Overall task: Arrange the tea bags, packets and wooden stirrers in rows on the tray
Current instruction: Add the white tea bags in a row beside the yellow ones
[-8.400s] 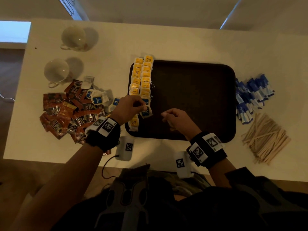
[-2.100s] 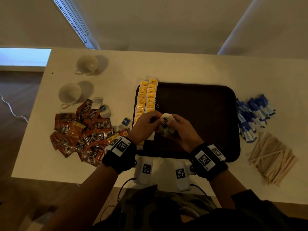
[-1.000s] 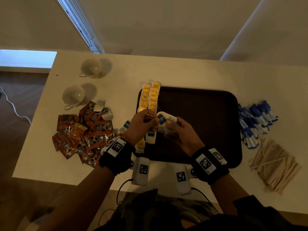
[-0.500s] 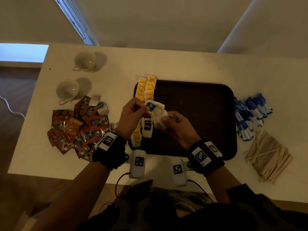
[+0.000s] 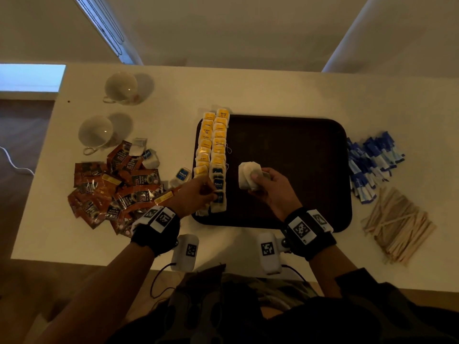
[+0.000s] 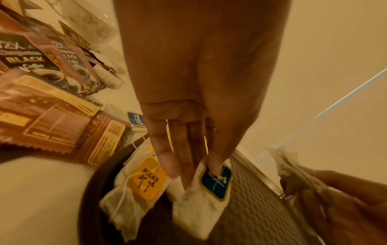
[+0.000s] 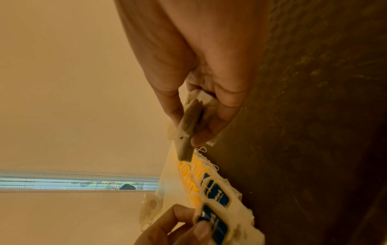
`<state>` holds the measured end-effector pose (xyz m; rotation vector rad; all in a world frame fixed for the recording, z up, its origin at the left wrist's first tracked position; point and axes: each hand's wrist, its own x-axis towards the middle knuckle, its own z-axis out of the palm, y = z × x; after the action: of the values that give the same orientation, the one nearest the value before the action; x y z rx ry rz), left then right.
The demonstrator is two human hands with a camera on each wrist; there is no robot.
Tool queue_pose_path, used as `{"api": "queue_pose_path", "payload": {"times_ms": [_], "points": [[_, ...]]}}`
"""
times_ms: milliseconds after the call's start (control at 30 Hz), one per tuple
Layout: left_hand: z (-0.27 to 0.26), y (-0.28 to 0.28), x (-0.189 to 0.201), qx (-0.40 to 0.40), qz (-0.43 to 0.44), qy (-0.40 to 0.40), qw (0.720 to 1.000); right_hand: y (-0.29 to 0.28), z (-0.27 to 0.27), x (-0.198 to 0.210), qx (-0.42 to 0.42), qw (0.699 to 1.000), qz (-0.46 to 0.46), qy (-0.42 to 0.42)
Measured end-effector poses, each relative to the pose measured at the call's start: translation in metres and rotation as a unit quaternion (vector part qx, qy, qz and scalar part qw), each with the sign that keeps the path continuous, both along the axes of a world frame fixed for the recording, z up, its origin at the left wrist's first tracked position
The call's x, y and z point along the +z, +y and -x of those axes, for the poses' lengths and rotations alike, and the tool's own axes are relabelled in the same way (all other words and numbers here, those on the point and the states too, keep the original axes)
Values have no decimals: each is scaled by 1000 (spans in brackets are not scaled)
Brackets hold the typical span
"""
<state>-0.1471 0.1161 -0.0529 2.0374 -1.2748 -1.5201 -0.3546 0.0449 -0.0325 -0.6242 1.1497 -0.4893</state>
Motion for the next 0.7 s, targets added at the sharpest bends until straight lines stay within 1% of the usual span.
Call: {"api": "queue_pose_path", "payload": {"times_ms": [100, 167, 333, 400, 500, 600, 633, 700], "points": [[5, -7, -7, -21, 23, -85, 996, 1, 0, 0, 6, 1000, -6, 2], [6, -11, -12, -26, 33, -125, 991, 2, -1, 1, 11, 1000, -8, 0], [7, -18, -18, -38, 18, -175, 984, 3, -3, 3, 21, 1000, -7, 2], [9, -20, -19, -46, 25, -185, 981, 4, -3, 4, 28, 1000, -7, 6], [9, -21, -20, -29, 57, -188, 980, 5, -5, 5, 42, 999, -6, 17], [9, -21, -12, 35, 134, -168, 976, 5, -7, 6, 52, 998, -11, 21], [10, -21, -7, 62, 157, -144, 975, 5, -7, 6, 54, 998, -12, 21], [14, -21, 5, 105, 169, -48, 979, 5, -8, 6, 58, 998, -12, 19]]}}
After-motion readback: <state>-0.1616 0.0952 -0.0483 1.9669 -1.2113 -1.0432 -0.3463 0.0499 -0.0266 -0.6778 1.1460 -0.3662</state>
